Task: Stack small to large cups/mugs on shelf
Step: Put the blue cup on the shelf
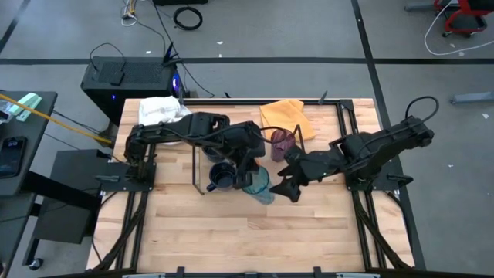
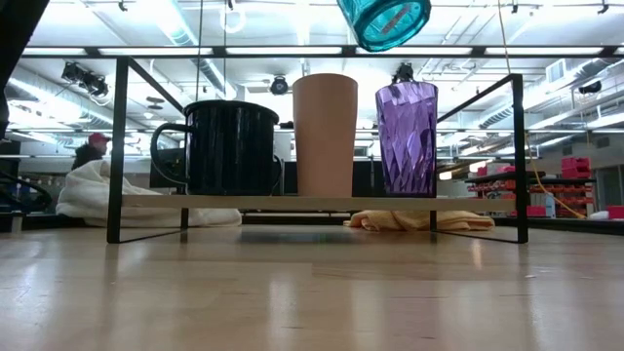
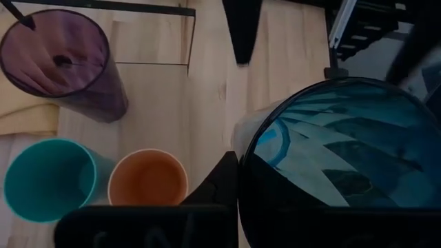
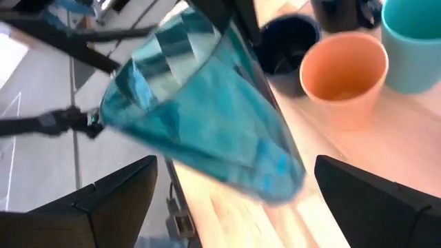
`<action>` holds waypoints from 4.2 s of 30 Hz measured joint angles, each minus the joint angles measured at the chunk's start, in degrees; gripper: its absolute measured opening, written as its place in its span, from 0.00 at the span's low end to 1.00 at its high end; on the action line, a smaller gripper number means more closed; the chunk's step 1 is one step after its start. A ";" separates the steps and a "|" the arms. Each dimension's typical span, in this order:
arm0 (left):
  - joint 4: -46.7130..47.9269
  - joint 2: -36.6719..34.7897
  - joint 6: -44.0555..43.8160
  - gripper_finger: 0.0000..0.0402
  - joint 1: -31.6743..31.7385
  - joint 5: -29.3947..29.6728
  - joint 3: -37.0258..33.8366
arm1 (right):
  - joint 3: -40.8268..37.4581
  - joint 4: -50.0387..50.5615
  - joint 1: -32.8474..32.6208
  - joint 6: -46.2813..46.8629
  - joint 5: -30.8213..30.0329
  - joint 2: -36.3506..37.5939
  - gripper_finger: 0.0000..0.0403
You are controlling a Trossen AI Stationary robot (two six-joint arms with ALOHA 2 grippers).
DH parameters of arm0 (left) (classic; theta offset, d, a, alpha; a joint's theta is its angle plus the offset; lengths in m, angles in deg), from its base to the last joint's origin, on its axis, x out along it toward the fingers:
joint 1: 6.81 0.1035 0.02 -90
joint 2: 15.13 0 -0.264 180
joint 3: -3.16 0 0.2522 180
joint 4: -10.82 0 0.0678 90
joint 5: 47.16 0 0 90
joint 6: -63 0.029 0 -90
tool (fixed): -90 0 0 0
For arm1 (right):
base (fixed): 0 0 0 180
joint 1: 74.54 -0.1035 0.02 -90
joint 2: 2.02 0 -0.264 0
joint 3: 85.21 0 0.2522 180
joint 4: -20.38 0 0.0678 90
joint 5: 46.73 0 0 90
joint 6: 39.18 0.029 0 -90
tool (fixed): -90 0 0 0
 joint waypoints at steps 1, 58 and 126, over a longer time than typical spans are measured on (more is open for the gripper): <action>0.08 0.00 0.06 0.03 -0.02 -0.01 -0.02 | 0.00 1.20 -0.33 -0.02 0.90 0.51 0.99; -9.96 12.68 10.63 0.03 10.56 0.06 0.00 | -0.09 13.57 -14.08 11.57 -12.54 15.28 0.99; -7.10 16.44 14.52 0.03 9.75 2.16 0.15 | -0.11 13.52 -14.02 11.34 -13.18 15.26 0.99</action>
